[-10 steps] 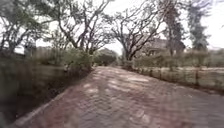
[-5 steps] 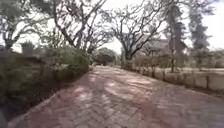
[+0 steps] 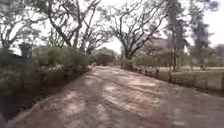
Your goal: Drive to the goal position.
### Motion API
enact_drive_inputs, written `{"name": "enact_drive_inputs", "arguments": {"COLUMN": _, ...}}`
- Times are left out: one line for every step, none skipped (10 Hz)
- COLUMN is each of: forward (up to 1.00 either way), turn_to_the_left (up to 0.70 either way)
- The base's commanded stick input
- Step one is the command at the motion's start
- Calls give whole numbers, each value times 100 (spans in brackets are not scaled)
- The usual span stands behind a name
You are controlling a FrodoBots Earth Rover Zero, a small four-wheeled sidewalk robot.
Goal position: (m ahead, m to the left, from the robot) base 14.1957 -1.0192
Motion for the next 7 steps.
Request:
{"name": "enact_drive_inputs", "arguments": {"forward": 85, "turn_to_the_left": 0}}
{"name": "enact_drive_inputs", "arguments": {"forward": 85, "turn_to_the_left": 0}}
{"name": "enact_drive_inputs", "arguments": {"forward": 85, "turn_to_the_left": 0}}
{"name": "enact_drive_inputs", "arguments": {"forward": 85, "turn_to_the_left": 0}}
{"name": "enact_drive_inputs", "arguments": {"forward": 85, "turn_to_the_left": 0}}
{"name": "enact_drive_inputs", "arguments": {"forward": 85, "turn_to_the_left": 0}}
{"name": "enact_drive_inputs", "arguments": {"forward": 85, "turn_to_the_left": 0}}
